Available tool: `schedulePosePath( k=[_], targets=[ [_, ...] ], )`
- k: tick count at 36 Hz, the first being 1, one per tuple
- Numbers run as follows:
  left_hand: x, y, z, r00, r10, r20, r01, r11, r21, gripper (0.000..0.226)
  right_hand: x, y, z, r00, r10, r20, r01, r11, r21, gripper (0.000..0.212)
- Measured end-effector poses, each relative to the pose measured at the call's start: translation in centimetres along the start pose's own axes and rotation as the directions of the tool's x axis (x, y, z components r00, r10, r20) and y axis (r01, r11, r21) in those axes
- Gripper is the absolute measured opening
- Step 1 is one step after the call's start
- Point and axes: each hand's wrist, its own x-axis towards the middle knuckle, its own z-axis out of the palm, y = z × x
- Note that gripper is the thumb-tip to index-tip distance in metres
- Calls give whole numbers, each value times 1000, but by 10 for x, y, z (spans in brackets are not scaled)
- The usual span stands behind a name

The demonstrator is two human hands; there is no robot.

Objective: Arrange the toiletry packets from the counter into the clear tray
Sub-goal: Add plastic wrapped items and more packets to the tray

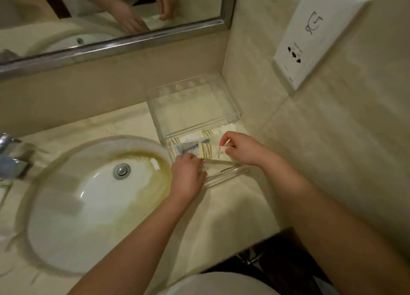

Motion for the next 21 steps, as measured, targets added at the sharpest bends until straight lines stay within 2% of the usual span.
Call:
schedulePosePath(
  k=[4,9,15,21],
  targets=[
    [-34,-17,-4,965,-167,-200,145,982,-121,35,10,-5,6,992,-36,123,47,995,-88,19],
    [-51,-25,-3,939,-277,-206,215,936,-278,42,14,-9,23,969,-103,227,143,975,-168,22],
    [-48,-18,-1,973,-139,-184,104,977,-189,46,14,-11,34,959,-135,249,206,935,-288,22],
    [-41,-9,2,996,-47,-75,40,995,-91,44,8,-12,42,976,-182,123,218,877,-429,22]
  ],
)
